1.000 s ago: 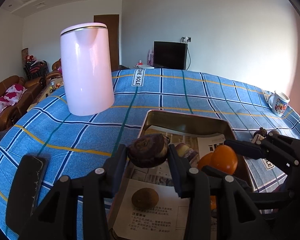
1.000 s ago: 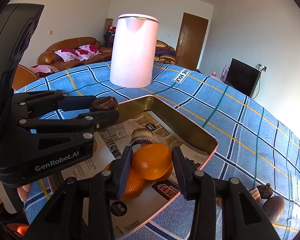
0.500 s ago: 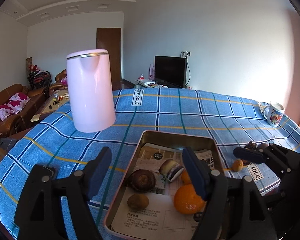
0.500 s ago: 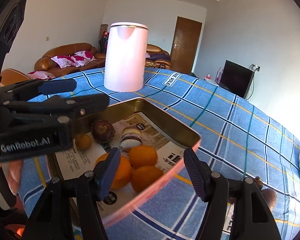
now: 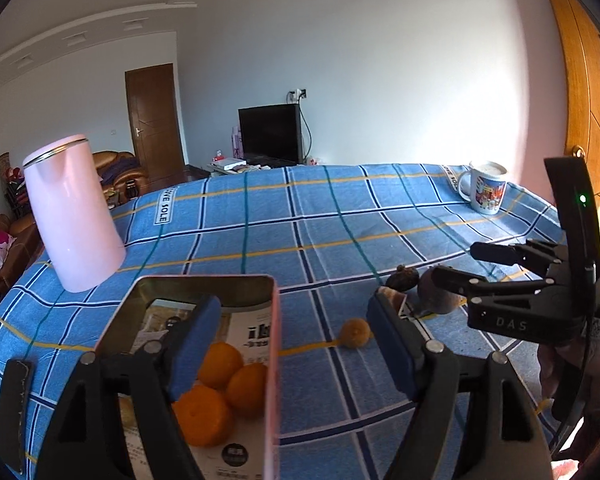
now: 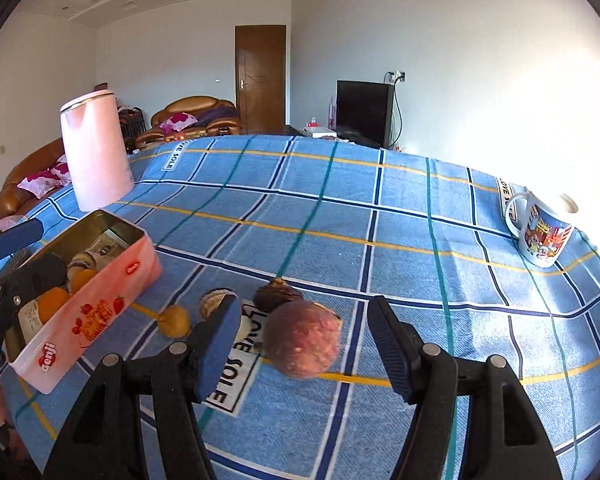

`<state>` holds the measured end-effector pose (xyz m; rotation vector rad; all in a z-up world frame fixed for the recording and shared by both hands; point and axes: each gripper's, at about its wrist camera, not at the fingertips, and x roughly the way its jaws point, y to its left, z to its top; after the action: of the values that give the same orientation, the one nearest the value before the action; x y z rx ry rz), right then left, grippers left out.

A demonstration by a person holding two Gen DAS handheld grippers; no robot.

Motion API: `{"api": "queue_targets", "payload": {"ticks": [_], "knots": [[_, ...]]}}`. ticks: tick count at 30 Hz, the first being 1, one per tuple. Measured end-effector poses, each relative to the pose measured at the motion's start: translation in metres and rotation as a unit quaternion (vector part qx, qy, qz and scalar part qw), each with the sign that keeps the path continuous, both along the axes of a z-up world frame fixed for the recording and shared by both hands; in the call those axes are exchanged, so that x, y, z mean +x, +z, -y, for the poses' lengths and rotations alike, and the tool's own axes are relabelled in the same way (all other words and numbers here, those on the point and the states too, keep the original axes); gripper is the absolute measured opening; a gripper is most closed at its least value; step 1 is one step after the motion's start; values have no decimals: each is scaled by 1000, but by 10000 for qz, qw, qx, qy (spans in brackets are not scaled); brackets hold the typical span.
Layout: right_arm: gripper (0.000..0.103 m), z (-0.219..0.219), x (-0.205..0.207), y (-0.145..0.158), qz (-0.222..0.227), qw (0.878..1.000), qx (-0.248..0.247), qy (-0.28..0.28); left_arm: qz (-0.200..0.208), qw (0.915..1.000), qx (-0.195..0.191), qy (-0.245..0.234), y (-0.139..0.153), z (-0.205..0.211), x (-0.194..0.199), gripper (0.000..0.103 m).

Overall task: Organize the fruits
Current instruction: 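Grasp the reddish round fruit with the right tool while the left tool grasps a brown cylindrical cake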

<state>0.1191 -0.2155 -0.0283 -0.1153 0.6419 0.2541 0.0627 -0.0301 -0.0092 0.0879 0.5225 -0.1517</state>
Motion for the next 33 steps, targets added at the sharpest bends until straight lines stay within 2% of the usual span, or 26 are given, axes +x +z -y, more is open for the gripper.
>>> {"api": "queue_targets", "payload": {"ticks": [4, 10, 13, 17, 22, 28, 33], "knots": [[67, 8, 16, -9, -371, 9990, 245, 3, -148, 9997, 158, -139, -8, 21, 8, 78], [66, 5, 27, -24, -829, 9961, 308, 61, -324, 9988, 259, -250, -18, 37, 19, 79], [51, 3, 31, -30, -1040, 9942, 243, 146, -385, 9984, 277, -314, -21, 44, 23, 78], [51, 3, 26, -27, -912, 9953, 240, 213, -451, 9977, 297, -399, -22, 52, 29, 79], [51, 22, 14, -15, -406, 9989, 86, -203, -549, 9964, 369, -535, -23, 65, 40, 79], [51, 44, 14, -11, -413, 9979, 332, -367, -908, 9924, 403, -732, -36, 82, 59, 78], [51, 45, 12, -10, -395, 9978, 421, -310, -1171, 9885, 475, -831, -44, 89, 72, 77]]}}
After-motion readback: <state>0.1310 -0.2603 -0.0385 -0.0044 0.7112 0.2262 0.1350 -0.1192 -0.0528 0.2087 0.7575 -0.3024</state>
